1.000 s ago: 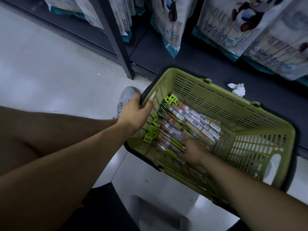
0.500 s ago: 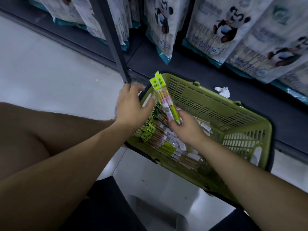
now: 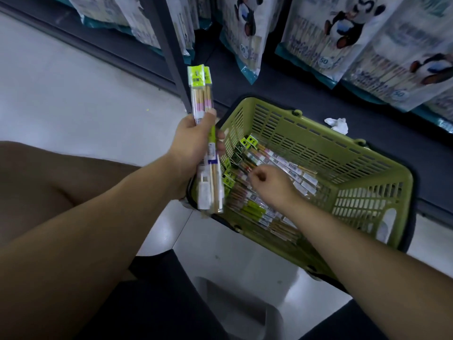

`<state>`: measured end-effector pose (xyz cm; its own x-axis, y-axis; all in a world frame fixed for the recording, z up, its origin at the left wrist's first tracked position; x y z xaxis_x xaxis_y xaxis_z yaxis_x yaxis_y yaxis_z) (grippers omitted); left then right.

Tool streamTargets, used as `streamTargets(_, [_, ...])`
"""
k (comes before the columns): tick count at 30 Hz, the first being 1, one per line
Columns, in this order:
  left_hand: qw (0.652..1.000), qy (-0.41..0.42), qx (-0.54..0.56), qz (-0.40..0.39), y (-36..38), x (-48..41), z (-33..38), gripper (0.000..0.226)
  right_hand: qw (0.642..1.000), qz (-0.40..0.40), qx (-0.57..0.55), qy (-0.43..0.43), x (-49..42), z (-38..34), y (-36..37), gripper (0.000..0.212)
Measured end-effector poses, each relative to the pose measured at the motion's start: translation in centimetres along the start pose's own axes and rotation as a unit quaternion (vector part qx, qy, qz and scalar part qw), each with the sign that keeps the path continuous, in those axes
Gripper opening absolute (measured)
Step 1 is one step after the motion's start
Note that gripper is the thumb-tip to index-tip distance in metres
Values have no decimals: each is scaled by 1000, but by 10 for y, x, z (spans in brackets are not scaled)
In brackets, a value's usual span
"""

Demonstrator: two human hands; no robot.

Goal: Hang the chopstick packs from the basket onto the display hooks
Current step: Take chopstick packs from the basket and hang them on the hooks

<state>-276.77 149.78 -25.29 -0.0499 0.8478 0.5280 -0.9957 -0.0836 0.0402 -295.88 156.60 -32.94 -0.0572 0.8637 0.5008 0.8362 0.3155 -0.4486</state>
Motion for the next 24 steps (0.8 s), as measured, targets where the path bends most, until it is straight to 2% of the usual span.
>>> streamTargets(1, [1000,-11,-13,-8,-3,0,-4,25,997,-43,64,16,-1,17,9,18])
streamTargets(3, [998,-33,-51,-31,-7,1,-16,28,981,-115,149,55,1,52,25,33])
streamTargets(5, [993,-34,-107,-46,-8,2,-24,34,971,-131,181,80,7,73,33,45])
streamTargets(10, [982,1,-172,-73,2,0,-24,31,955,-150,250,50,10,84,52,42])
streamTargets(14, [980,23,-188,-66,7,-3,-22,23,953,-153,259,45,9,86,56,41])
streamTargets(24, [980,30,-187,-60,6,-4,-21,22,960,-171,206,80,8,101,51,26])
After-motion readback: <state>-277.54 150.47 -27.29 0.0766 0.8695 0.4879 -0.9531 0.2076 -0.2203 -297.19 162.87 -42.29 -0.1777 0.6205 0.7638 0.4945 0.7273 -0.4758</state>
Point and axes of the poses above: each hand's wrist, its own x-axis away from the middle knuckle, its own y-axis out of the palm, z = x × y, the point moved 8 cm from there along -x, towards the middle knuckle, and after that the axes turned 6 degrees about -x, right-handed, at the moved point
